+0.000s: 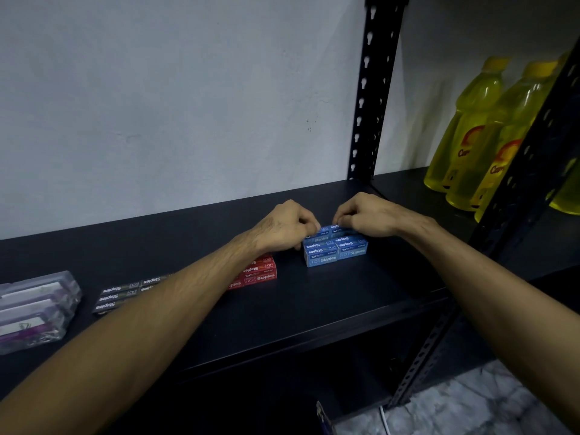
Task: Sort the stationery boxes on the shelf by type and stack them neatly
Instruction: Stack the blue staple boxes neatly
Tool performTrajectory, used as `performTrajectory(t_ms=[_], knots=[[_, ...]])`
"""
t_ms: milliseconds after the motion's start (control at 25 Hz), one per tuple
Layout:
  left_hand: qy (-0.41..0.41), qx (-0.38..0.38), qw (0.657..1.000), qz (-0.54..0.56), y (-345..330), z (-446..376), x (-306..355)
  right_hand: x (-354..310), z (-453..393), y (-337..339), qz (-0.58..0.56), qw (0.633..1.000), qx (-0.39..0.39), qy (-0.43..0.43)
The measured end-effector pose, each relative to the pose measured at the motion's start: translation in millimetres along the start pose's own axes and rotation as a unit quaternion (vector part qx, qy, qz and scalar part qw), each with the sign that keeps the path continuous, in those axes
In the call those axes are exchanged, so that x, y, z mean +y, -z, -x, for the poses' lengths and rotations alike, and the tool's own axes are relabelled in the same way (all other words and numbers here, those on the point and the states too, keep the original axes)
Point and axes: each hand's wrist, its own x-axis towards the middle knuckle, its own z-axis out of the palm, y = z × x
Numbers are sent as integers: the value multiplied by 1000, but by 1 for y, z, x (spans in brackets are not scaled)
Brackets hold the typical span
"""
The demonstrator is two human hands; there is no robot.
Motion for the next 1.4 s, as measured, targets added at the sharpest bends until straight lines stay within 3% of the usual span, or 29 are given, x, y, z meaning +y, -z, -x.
performTrajectory(t_ms=[720, 960, 1120, 1400], knots=[[-12, -28, 1000, -1, -1, 14, 9, -6, 24, -1, -5, 1000, -31, -1], [-10, -83, 995, -54, 6, 21, 12, -15, 39, 7, 14, 994, -113, -5], [-36, -80, 989, -123, 1, 22, 15, -18, 43, 1, 72, 993, -90, 4], [-47, -63, 988, -136, 2, 27, 14, -21, 40, -4, 91, 992, -80, 23]])
